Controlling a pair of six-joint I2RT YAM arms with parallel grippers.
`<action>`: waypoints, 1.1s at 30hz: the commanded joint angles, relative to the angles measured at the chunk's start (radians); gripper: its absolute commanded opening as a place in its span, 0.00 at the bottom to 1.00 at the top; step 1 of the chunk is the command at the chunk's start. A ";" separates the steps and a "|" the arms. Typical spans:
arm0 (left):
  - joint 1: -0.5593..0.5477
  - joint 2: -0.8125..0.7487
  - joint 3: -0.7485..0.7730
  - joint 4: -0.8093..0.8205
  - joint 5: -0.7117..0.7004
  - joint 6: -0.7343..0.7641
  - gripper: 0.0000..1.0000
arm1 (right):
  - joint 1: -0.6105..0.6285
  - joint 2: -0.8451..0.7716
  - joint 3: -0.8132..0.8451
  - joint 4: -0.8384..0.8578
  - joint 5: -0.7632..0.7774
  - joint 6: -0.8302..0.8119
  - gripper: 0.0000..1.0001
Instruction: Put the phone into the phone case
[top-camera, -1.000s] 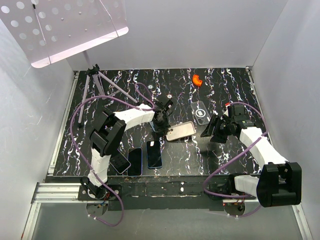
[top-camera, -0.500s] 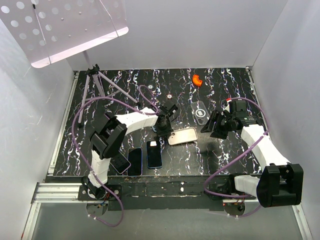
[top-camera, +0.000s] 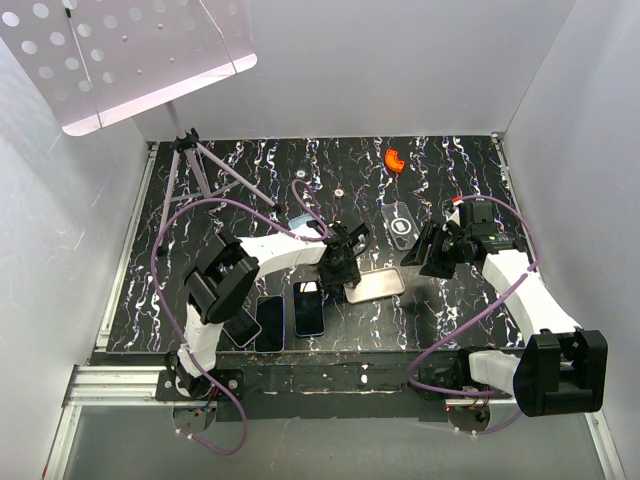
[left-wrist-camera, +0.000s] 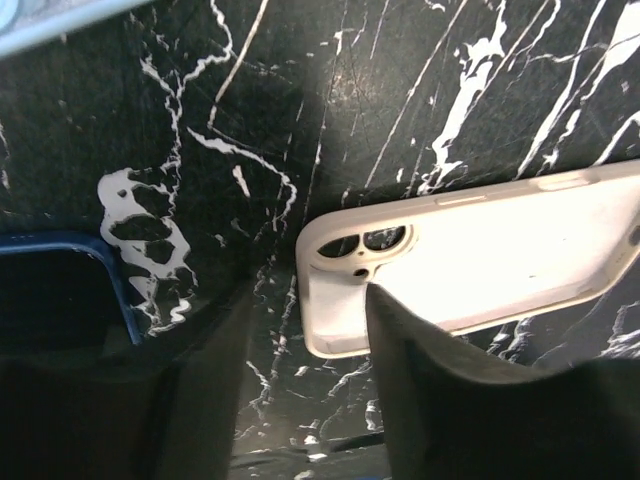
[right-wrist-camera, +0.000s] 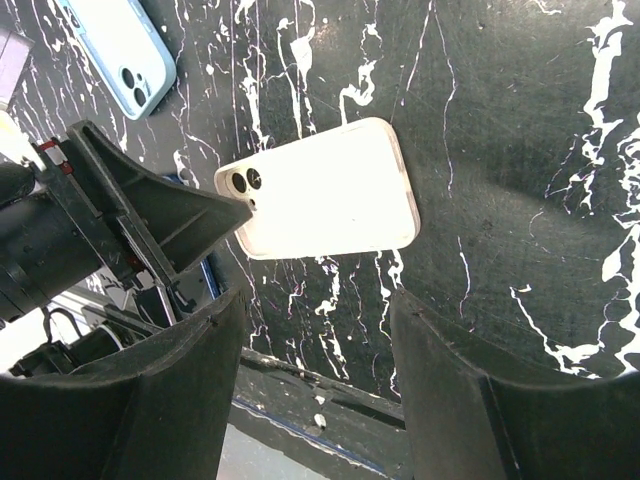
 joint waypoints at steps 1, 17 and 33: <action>-0.009 -0.105 -0.001 -0.002 -0.018 -0.009 0.65 | -0.005 -0.024 0.014 0.011 -0.032 -0.012 0.67; -0.001 -0.242 -0.058 0.126 -0.004 0.066 0.98 | -0.005 -0.024 0.017 0.011 -0.045 -0.027 0.73; 0.290 -0.567 -0.374 0.188 0.088 0.195 0.98 | -0.005 0.001 0.035 0.020 -0.045 -0.041 0.84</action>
